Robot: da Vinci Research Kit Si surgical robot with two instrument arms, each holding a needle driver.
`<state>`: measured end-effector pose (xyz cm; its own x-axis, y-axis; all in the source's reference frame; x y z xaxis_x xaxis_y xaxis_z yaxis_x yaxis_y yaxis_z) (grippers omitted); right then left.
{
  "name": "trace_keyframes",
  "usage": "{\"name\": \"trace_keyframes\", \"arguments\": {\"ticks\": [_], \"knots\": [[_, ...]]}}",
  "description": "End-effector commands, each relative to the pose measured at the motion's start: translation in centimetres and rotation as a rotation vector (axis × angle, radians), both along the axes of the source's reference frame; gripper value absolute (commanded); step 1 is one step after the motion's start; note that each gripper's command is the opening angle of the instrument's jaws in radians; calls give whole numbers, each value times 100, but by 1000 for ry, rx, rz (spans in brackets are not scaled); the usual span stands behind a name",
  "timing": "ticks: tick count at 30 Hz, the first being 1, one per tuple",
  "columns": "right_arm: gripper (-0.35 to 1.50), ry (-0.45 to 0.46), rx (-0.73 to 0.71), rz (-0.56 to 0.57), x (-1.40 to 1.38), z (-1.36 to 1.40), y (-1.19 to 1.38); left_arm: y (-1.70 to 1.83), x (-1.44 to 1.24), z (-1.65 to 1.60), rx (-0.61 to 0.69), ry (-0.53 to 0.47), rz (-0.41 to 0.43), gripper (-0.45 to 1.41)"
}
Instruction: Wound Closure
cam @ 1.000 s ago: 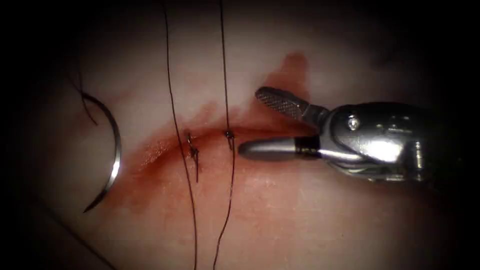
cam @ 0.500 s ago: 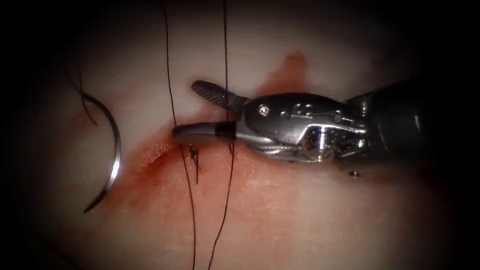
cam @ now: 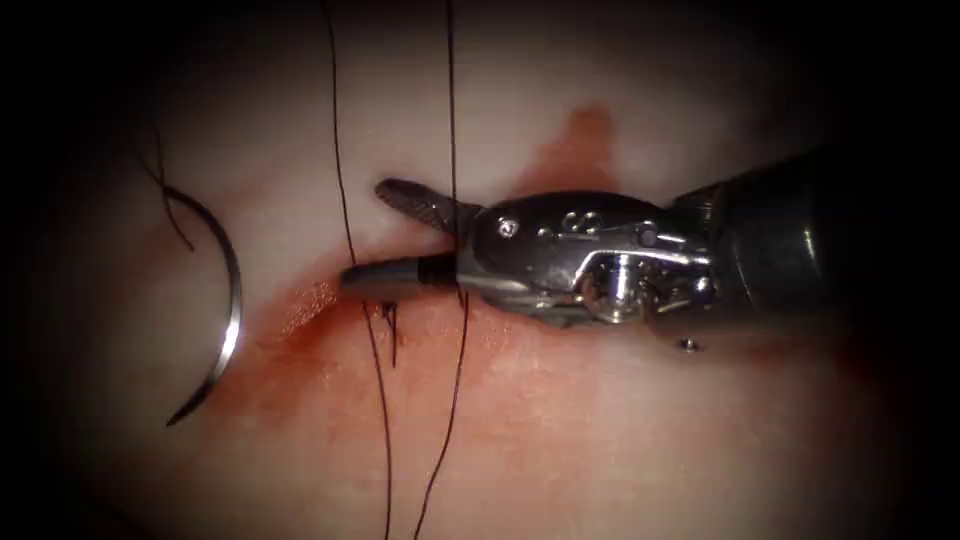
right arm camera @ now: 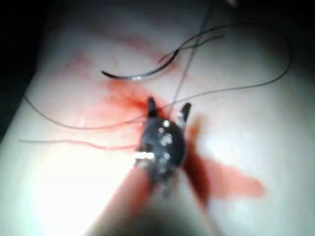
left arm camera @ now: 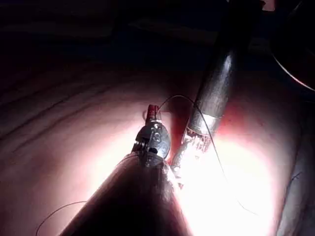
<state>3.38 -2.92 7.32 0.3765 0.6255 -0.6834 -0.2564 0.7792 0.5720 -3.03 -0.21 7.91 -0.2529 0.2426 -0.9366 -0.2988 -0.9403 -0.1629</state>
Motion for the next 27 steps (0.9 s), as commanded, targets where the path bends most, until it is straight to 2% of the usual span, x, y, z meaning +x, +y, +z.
{"name": "trace_keyframes", "arguments": {"ticks": [1, 5, 8, 10, 12, 13, 14, 15, 17, 19, 22, 24, 25, 27], "knots": [[-35, 8, -3, 5, 6, 3, -4, 1, -5, 5, -1, -1, 0, -45], [-35, 56, -11, 43, 6, -8, 9, -3, -6, 5, -4, -1, 1, -45], [-35, 54, -23, 49, 5, -12, 11, -5, -6, 6, -5, -1, 2, -45], [-35, 58, -25, 40, 4, -13, 11, -5, -5, 6, -5, -2, 4, -45], [-35, 54, 4, -29, 0, -15, 6, -5, 8, 4, -4, -12, 18, -45], [-25, 54, 9, -46, -3, -16, 5, -6, 16, 3, -4, -10, 19, -45], [93, 28, -18, -15, -14, -20, 3, -10, 30, 3, -8, -5, 16, -45], [128, 8, -35, 17, -20, -21, 5, -11, 38, 4, -10, -1, 14, -45], [131, -1, -45, 30, -38, -27, 10, -16, 57, 6, -18, 11, 26, -45], [131, -20, -67, 56, -68, -41, 25, -29, 82, 11, 5, 29, 36, -45], [133, -41, -73, 83, -95, -52, 38, -39, 101, 20, 68, 49, 40, -45], [135, -46, -77, 90, -101, -54, 41, -41, 105, 23, 102, 56, 40, -45], [135, -52, -79, 103, -113, -58, 43, -42, 107, 30, 217, 53, 12, -30], [136, -57, -78, 112, -120, -59, 43, -42, 106, 37, 299, 41, -24, 34]]}}
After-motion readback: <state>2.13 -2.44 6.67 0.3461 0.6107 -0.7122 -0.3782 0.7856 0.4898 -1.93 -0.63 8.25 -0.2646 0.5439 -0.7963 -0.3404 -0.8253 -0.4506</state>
